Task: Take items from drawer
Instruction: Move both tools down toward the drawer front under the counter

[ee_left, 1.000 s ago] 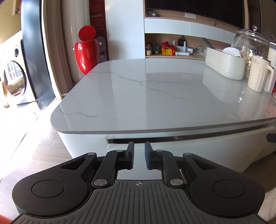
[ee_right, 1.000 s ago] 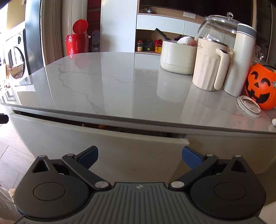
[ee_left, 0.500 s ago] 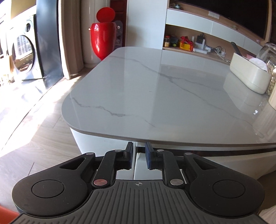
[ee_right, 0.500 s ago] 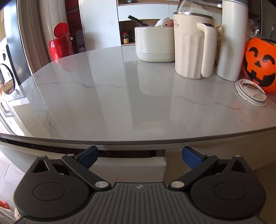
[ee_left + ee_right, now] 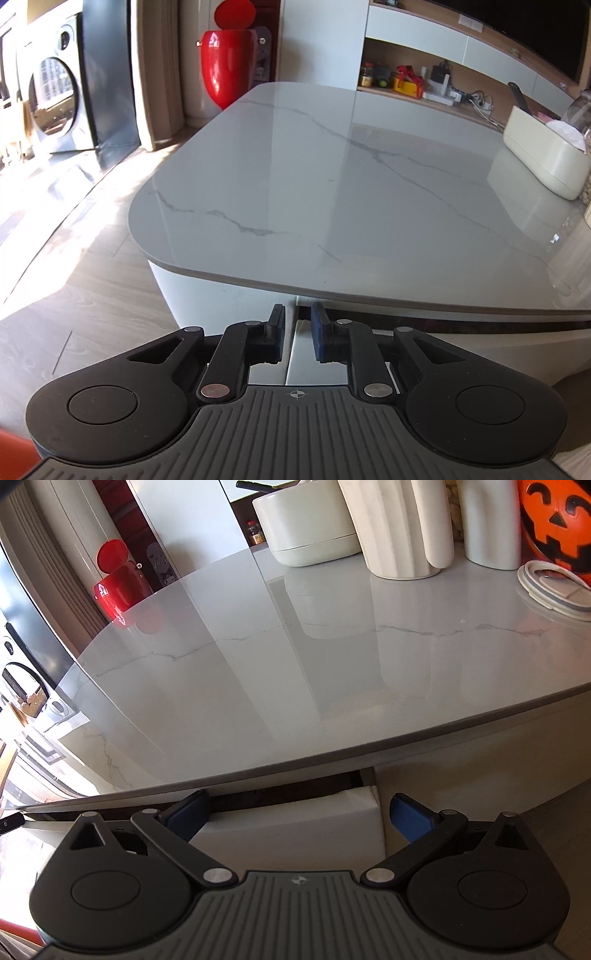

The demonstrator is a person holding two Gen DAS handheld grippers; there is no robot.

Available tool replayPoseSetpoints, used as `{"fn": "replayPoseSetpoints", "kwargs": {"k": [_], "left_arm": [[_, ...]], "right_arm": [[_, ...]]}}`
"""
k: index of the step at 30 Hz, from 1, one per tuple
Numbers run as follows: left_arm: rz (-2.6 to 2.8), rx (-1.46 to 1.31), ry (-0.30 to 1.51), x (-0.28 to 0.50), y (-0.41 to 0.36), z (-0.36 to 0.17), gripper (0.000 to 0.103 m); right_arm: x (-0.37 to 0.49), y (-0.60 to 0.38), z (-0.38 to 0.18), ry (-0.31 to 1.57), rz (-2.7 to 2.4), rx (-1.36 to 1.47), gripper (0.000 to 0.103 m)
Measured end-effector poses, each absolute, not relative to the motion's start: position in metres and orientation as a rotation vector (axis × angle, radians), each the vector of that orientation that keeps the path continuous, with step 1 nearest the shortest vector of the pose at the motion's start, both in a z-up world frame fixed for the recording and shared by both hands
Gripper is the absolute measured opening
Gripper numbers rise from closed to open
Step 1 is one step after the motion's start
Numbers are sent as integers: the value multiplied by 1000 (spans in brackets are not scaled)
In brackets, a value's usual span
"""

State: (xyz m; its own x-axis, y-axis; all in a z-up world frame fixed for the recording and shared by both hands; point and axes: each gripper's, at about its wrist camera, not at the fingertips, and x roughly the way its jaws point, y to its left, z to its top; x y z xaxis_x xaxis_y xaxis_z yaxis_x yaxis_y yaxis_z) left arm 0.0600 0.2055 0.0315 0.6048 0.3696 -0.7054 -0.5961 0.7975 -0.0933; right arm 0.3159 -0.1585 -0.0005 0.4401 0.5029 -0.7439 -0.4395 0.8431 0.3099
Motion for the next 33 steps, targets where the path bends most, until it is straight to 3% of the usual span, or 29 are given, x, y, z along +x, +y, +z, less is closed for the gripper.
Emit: {"fn": "replayPoseSetpoints", "kwargs": {"k": [33], "left_arm": [[525,-347,746,61,205,32,17]], "right_arm": [[296,-142,14,829,553,-70,103]]}}
